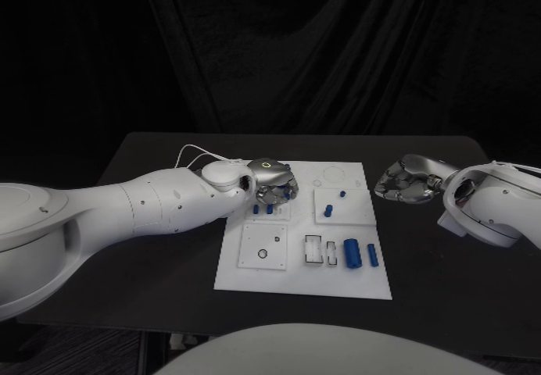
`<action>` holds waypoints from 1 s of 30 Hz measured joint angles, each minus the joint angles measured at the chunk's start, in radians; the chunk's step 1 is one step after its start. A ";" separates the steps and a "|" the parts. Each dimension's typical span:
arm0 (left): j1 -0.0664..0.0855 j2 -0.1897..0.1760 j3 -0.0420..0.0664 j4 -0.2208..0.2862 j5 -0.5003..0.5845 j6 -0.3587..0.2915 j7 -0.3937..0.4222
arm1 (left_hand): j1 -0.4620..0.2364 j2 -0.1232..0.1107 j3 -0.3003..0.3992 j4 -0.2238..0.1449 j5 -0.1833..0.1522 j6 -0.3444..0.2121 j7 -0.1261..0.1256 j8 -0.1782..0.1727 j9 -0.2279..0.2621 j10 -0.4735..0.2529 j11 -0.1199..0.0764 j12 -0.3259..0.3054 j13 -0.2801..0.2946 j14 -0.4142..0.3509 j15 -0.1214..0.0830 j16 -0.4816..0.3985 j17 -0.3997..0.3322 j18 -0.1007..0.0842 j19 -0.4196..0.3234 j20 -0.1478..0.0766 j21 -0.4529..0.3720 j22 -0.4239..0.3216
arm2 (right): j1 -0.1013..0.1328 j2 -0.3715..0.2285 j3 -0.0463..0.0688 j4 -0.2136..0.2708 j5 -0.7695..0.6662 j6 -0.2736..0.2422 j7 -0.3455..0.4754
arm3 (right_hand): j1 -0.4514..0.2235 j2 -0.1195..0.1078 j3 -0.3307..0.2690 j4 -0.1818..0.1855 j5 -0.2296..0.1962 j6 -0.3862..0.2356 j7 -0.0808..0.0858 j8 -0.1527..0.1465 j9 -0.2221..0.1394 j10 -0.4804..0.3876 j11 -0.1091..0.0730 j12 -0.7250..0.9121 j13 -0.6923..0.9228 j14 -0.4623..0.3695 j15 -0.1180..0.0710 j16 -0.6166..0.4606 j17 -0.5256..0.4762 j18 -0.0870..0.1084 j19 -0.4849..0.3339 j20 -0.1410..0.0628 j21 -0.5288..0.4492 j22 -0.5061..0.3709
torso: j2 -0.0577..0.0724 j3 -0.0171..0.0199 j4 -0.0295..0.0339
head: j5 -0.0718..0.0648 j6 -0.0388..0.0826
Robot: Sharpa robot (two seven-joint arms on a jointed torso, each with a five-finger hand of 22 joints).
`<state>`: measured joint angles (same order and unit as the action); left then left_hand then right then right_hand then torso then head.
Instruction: Assemble the parts on the task board
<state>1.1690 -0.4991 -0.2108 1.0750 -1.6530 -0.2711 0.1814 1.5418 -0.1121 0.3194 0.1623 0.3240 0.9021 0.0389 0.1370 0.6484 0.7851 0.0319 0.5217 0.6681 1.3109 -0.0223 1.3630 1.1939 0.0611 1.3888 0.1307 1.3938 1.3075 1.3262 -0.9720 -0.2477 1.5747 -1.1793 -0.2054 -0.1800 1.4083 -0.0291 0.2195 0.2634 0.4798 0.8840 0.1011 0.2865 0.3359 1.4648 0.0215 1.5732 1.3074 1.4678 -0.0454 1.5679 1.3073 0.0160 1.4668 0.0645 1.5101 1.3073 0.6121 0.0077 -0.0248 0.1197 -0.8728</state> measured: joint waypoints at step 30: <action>0.043 -0.175 0.002 0.210 -0.001 -0.119 -0.005 | -0.002 0.008 0.014 -0.039 0.000 0.039 0.021 0.006 0.005 0.086 -0.019 -0.023 -0.036 0.026 -0.024 0.012 0.018 0.000 0.029 -0.004 0.030 0.000 | -0.004 0.001 0.000 -0.002 0.000 0.007 -0.001 | 0.004 -0.004 0.000 0.000 0.000 0.004 0.004 0.000 0.000 0.000 0.000 0.000 0.000 0.000 0.000 0.000 0.000 0.000 0.000 0.000 0.000 0.001 | 0.000 0.0000 0.0012 | -0.003 0.000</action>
<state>1.2123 -0.6743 -0.2088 1.2851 -1.6544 -0.3904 0.1764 1.5398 -0.1039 0.3331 0.1238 0.3244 0.9411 0.0600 0.1431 0.6534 0.8706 0.0126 0.4989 0.6320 1.3369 -0.0463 1.3746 1.2118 0.0613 1.4177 0.1270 1.4235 1.3073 1.3223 -0.9715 -0.2477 1.5723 -1.1793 -0.1987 -0.1807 1.4120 -0.0328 0.2195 0.2634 0.4797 0.8876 0.1047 0.2865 0.3359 1.4648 0.0215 1.5732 1.3074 1.4678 -0.0453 1.5679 1.3073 0.0159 1.4668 0.0644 1.5101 1.3079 0.6122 0.0077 -0.0236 0.1164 -0.8729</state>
